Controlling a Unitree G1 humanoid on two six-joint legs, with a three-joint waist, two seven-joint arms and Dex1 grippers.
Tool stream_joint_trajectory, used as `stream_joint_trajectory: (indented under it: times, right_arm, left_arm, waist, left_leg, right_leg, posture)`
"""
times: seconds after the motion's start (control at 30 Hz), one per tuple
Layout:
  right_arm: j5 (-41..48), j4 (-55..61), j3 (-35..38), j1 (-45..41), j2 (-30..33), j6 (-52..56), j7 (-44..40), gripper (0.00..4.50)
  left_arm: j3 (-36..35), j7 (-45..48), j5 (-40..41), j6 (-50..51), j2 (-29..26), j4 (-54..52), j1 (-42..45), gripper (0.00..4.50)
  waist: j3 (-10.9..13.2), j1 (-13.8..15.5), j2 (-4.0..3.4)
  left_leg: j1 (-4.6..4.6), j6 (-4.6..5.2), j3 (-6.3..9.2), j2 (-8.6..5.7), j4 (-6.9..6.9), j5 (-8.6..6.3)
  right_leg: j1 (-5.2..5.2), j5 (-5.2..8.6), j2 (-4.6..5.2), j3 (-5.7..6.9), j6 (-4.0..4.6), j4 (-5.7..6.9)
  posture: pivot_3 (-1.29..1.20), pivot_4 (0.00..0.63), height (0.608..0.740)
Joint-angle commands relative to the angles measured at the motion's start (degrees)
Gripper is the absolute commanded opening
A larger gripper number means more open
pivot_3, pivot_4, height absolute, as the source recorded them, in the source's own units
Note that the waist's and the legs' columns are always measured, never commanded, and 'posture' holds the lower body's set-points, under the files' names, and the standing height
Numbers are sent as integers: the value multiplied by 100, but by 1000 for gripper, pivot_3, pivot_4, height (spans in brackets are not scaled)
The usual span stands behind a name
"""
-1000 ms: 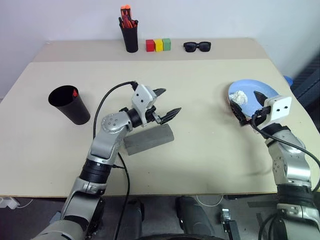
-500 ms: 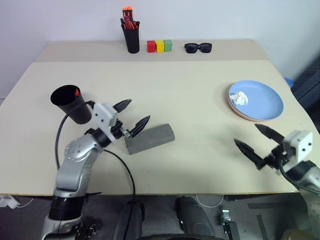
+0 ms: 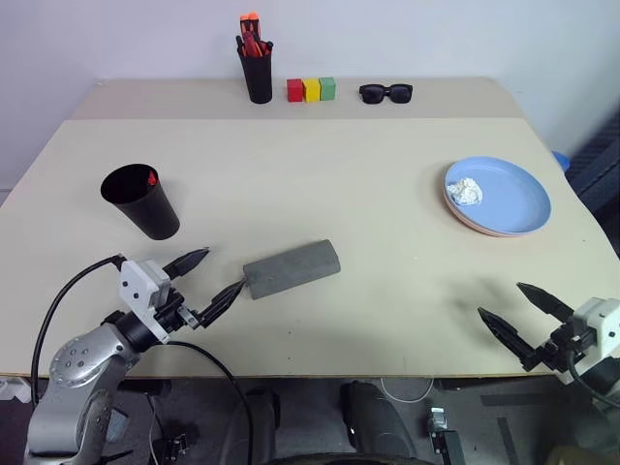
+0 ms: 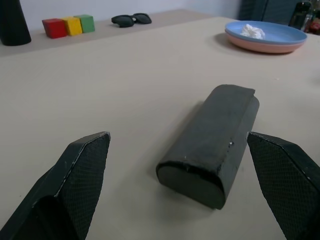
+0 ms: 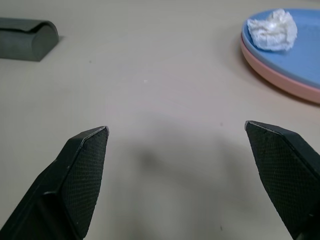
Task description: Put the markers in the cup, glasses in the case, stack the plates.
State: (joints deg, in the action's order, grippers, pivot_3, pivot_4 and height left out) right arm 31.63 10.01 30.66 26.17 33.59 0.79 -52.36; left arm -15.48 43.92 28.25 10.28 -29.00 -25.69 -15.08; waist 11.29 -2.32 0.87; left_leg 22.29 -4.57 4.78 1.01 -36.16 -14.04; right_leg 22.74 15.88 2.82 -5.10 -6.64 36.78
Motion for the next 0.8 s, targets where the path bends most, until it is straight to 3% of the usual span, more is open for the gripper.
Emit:
stream_joint_trajectory:
  times: [0.03,0.37,0.8]
  right_arm:
    - [103,-123,296,121,-26,-221,-176,4464]
    - [119,-520,389,57,8,-395,-318,4464]
    - [297,50,491,199,-51,-142,-149,4464]
  left_arm:
    - [-267,16,90,-179,-30,-210,-243,4500]
    - [-240,-7,26,-447,87,-192,-658,4500]
    - [182,-160,-83,-408,238,-267,-630,4500]
  waist:
    - [0,-8,0]
    - [-3,-9,4]
    - [-5,-5,7]
  left_leg:
    - [0,2,-1,0,3,-1]
    - [5,3,-12,0,3,-3]
    - [8,9,-18,-2,2,-6]
  right_leg:
    - [0,0,0,-1,0,-6]
    - [-1,-1,-1,-17,2,-26]
    - [-3,-3,-4,-27,1,-41]
  posture:
    - [0,150,740]
    - [0,150,740]
    - [0,150,740]
